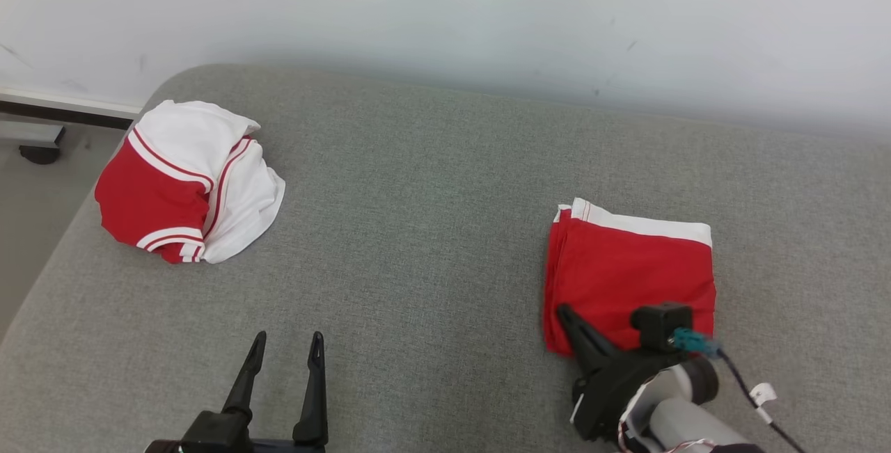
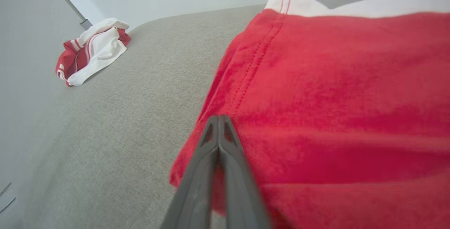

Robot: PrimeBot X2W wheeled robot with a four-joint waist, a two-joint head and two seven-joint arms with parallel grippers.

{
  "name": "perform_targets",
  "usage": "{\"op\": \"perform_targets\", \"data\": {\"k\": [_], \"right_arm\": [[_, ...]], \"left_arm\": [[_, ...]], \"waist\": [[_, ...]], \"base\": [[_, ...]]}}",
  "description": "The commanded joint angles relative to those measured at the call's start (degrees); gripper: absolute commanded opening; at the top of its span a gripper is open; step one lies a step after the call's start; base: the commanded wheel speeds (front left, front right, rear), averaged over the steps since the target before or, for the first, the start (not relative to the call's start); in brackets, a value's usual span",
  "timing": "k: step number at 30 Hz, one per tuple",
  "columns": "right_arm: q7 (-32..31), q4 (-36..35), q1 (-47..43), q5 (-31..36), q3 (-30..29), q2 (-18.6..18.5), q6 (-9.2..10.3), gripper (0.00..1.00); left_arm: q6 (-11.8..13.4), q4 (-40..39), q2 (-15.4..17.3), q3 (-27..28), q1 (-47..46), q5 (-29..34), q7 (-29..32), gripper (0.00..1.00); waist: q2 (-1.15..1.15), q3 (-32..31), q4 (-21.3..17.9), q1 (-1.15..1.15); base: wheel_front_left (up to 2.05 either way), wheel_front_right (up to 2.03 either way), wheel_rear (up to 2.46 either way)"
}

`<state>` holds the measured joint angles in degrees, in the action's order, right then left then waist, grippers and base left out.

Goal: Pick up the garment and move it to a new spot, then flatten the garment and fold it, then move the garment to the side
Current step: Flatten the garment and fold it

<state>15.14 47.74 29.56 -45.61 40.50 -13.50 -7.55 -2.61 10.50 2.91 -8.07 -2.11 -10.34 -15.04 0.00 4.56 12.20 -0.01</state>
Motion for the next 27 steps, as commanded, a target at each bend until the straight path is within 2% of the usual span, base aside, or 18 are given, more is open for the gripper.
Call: {"op": "perform_targets", "data": {"k": [1,8,12,20,27], "right_arm": [[0.04,-0.69,-1.42,0.65,-0.19,1.29,0.14,0.0],[0.05,-2.88,-2.87,2.35,-2.54,3.14,0.14,0.0],[0.06,-6.6,-4.1,5.32,-6.93,2.68,0.14,0.0],[0.05,-20.41,-10.04,16.57,-21.6,0.87,0.14,0.0],[0.05,-29.05,-17.53,23.21,-32.97,3.55,0.14,0.0]], "left_arm": [[0.03,0.15,-0.04,-0.2,0.16,-0.24,-0.14,1.0],[0.02,0.29,-0.04,-0.4,0.81,0.1,-0.14,1.0],[-0.07,0.14,-0.04,0.05,1.2,0.41,-0.14,1.0],[0.16,-0.63,-0.04,0.81,2.04,0.84,-0.14,1.0],[0.44,-1.11,-0.03,1.35,2.0,1.22,-0.14,1.0]], "waist": [[0.0,-0.12,0.0,0.01],[0.0,-0.93,-0.71,0.01],[0.0,-1.6,-2.02,0.01],[0.0,-2.77,-5.68,0.01],[0.0,-3.26,-8.86,0.01]], "base": [[0.0,0.0,0.0],[0.0,0.0,0.0],[0.0,0.0,0.0],[0.0,0.0,0.0],[0.0,0.0,0.0]]}}
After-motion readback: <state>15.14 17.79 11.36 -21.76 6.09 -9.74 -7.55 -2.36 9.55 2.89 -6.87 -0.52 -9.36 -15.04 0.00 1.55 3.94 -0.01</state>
